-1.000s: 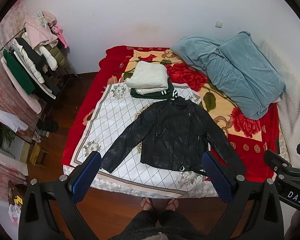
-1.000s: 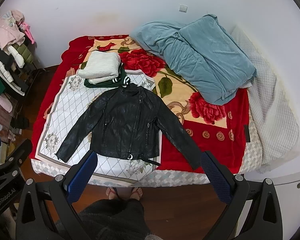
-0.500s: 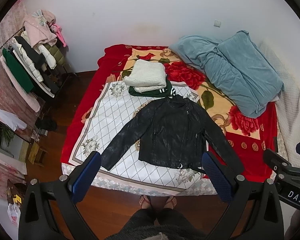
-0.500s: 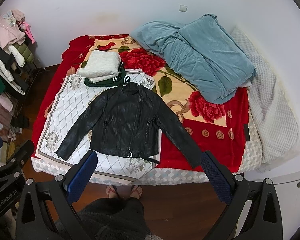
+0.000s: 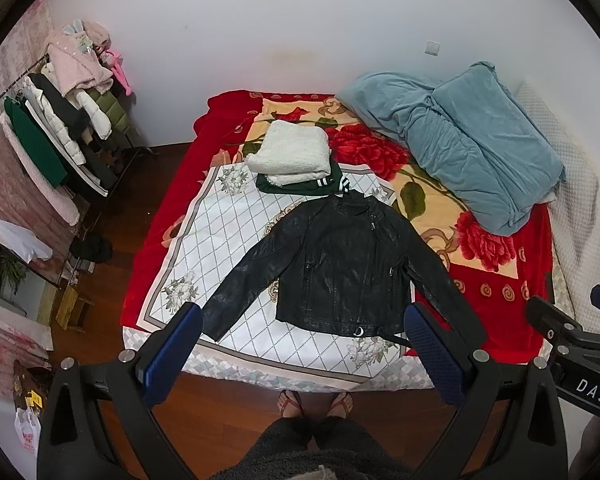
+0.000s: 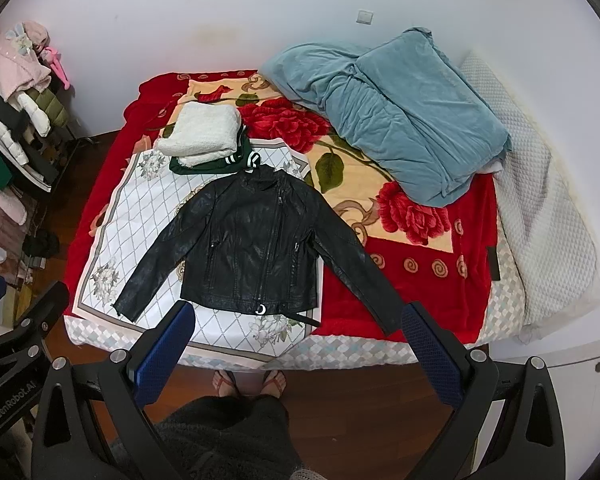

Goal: Fold large clothes

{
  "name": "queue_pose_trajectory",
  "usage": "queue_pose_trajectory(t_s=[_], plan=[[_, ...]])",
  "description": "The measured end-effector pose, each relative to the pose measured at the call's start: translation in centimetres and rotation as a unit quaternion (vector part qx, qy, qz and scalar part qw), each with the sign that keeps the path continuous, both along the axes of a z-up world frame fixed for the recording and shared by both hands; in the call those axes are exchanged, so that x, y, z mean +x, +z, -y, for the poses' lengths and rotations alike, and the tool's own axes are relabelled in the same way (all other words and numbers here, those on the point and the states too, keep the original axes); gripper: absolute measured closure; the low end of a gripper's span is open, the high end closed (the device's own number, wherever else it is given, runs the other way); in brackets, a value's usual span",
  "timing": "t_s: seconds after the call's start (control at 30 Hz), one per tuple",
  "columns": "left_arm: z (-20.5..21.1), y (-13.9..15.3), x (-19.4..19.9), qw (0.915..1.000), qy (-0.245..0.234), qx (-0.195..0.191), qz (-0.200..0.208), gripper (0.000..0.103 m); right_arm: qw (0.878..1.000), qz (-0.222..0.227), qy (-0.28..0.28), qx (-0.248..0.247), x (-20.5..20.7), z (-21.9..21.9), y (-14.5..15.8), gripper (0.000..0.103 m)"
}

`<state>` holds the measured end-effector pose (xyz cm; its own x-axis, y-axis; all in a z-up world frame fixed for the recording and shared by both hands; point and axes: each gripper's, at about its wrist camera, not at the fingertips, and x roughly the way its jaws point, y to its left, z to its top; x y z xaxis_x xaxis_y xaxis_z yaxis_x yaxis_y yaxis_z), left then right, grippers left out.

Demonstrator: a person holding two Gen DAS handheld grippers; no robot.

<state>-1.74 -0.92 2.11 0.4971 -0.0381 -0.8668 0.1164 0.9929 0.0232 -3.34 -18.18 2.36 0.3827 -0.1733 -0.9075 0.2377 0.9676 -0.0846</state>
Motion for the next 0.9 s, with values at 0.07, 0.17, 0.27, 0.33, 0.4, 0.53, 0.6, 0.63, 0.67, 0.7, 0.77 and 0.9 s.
queue_pose_trajectory(t_s=[0.07, 0.17, 0.27, 0.33, 0.4, 0.53, 0.6, 0.63, 0.67, 0.7, 0.77, 0.9], plan=[[0.1, -0.1, -0.1, 1.0, 0.0, 0.002, 0.002, 0.0, 1.0, 0.0, 0.0, 0.002, -0.1, -0.1, 0.2, 0.0], [0.5, 0.2, 0.1, 1.0, 0.0, 0.002, 0.004, 0.0, 1.0, 0.001, -0.001, 0.0, -0.2, -0.1, 0.1, 0.0], [0.1, 0.2, 0.1, 1.0, -0.003, -0.001, 0.004, 0.0, 1.0, 0.002, -0.001, 0.0, -0.1, -0.1, 0.3, 0.0], [0.3, 0.4, 0.2, 1.0, -0.004, -0.002, 0.006, 0.0, 1.0, 0.003, -0.002, 0.001, -0.3, -0.1, 0.6, 0.0], [0.2, 0.5, 0.3, 1.0, -0.005, -0.003, 0.007, 0.0, 1.0, 0.003, -0.002, 0.001, -0.4, -0.1, 0.7, 0.0], [0.6, 0.8, 0.9, 0.9999, -0.005, -0.003, 0.009, 0.0, 1.0, 0.003, -0.001, 0.001, -0.4, -0.1, 0.8, 0.0], [0.8, 1.0, 1.2, 0.9999, -0.006, -0.004, 0.01, 0.0, 1.0, 0.004, -0.001, 0.001, -0.4, 0.0, 0.6, 0.0], [-0.5, 0.4, 0.1, 0.9999, -0.007, -0.004, 0.012, 0.0, 1.0, 0.003, -0.001, 0.001, -0.4, 0.0, 0.6, 0.0], [-0.5, 0.4, 0.0, 0.9999, -0.007, -0.005, 0.012, 0.0, 1.0, 0.003, -0.001, 0.001, -0.4, 0.0, 0.7, 0.0], [-0.5, 0.4, 0.1, 0.9999, -0.007, -0.005, 0.012, 0.0, 1.0, 0.003, -0.001, 0.001, -0.5, 0.0, 0.8, 0.0], [-0.4, 0.4, 0.0, 0.9999, -0.008, -0.005, 0.013, 0.0, 1.0, 0.003, -0.001, 0.001, -0.5, 0.0, 0.7, 0.0], [-0.3, 0.4, 0.1, 0.9998, -0.011, -0.005, 0.015, 0.0, 1.0, 0.002, -0.001, 0.001, -0.7, 0.0, 1.0, 0.0]])
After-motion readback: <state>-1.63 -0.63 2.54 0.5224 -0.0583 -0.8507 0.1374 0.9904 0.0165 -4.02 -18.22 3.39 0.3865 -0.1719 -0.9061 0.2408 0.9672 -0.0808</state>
